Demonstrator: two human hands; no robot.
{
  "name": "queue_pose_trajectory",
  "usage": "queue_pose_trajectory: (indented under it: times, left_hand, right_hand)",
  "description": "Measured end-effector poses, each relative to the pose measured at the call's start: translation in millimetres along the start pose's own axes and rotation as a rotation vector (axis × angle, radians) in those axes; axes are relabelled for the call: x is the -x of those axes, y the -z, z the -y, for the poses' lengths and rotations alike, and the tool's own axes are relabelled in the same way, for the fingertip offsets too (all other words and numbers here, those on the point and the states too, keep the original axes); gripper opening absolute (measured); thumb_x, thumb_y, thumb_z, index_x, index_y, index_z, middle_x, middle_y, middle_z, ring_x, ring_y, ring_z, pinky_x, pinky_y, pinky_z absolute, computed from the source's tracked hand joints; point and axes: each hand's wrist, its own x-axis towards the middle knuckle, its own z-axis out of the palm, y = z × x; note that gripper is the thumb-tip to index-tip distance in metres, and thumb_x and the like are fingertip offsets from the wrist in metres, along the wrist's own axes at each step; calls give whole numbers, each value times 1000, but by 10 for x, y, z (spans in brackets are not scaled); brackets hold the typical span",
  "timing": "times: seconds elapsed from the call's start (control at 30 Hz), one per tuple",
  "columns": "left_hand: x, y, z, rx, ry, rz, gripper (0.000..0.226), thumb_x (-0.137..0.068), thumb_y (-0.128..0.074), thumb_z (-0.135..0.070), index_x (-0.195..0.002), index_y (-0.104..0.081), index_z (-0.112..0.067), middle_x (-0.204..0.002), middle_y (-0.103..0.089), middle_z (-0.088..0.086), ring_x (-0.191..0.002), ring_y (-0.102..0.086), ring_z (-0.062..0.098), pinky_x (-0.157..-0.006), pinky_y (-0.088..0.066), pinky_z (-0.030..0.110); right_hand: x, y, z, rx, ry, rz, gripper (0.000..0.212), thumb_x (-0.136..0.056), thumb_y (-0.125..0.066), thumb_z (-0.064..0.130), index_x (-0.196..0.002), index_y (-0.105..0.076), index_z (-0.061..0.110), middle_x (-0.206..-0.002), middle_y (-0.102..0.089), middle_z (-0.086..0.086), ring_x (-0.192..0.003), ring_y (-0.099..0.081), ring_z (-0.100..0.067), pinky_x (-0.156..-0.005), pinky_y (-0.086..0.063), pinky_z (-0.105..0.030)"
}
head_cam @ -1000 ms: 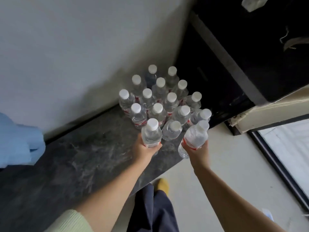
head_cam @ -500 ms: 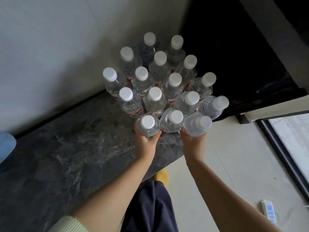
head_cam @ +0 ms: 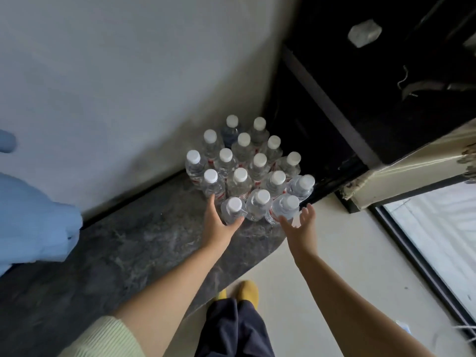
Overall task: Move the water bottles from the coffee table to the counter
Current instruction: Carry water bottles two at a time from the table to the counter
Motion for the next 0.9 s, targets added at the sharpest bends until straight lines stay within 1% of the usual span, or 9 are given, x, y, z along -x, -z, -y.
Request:
queue_pose_trajectory:
  times: [0.1, 0.23, 0.27, 0.37, 0.47, 0.57, 0.67, 0.77, 0.9]
  left_hand:
    - [11, 262, -397, -44, -35, 41, 96, -74, -81, -28, -150, -23, -19, -154, -30, 5, -141, -30, 17, -111, -26, 27]
    - [20, 629, -1026, -113, -139, 65, 93, -78, -76, -38, -150, -20, -23, -153, -33, 3, -138, -34, 17, -107, -31, 28]
    - [4, 690, -1159, -138, -160, 70, 92, -79, -75, -39, -150, -19, -22, -153, -32, 4, -139, -34, 18, -108, -32, 30]
    - [84, 897, -1563, -158, -222, 88, 85, -85, -71, -33, -150, -19, -19, -154, -28, 9, -141, -31, 25, -113, -31, 42]
    - [152, 1116, -2003, -255, -331, 0, 73, -89, -66, -33, -148, -28, -13, -150, -34, 11, -137, -36, 25, -110, -33, 37]
    - [204, 1344, -2408, -369, -438, -74, 64, -92, -59, -40, -145, -34, -13, -148, -39, 9, -135, -39, 25, -107, -36, 38]
    - [256, 1520, -2657, -456, -503, -97, 57, -95, -53, -41, -142, -38, -14, -145, -42, 10, -132, -42, 27, -105, -38, 41]
    - [336, 1704, -2711, -588, -496, -162, 56, -96, -48, -44, -142, -38, -15, -145, -43, 8, -131, -41, 28, -103, -38, 42]
    - [407, 1951, -2667, -685, -438, -235, 58, -96, -41, -49, -143, -36, -16, -148, -39, 7, -137, -34, 26, -110, -31, 45]
  right_hand:
    - [115, 188, 370, 74, 73, 24, 74, -88, -68, 11, -148, -25, 11, -148, -39, -7, -130, -40, -14, -98, -29, -17]
    - [185, 446, 926, 247, 162, 43, 79, -88, -69, 21, -151, -23, 14, -152, -36, -7, -138, -37, -24, -107, -34, -31]
    - [175, 481, 1035, 294, 175, 45, 80, -88, -69, 24, -152, -21, 15, -154, -33, -7, -139, -36, -24, -109, -34, -34]
    - [260, 582, 1383, 431, 260, 79, 79, -90, -65, 29, -153, -18, 16, -157, -27, -7, -138, -36, -25, -104, -36, -31]
    - [334, 650, 1835, 592, 384, 104, 77, -91, -62, 33, -153, -19, 17, -157, -26, -8, -140, -31, -28, -109, -37, -40]
    - [415, 674, 2278, 742, 525, 108, 71, -93, -58, 38, -152, -22, 18, -159, -23, -5, -145, -23, -27, -115, -29, -46]
    - [506, 626, 2629, 886, 633, 68, 64, -97, -49, 42, -151, -24, 21, -160, -18, -3, -148, -15, -25, -118, -15, -54]
    - [611, 506, 2888, 1007, 745, 63, 58, -100, -41, 42, -151, -25, 20, -161, -16, -3, -149, -9, -23, -117, -7, -58]
    - [669, 332, 3090, 1102, 883, 122, 53, -101, -32, 43, -149, -24, 22, -159, -18, -1, -149, -7, -21, -117, -2, -60]
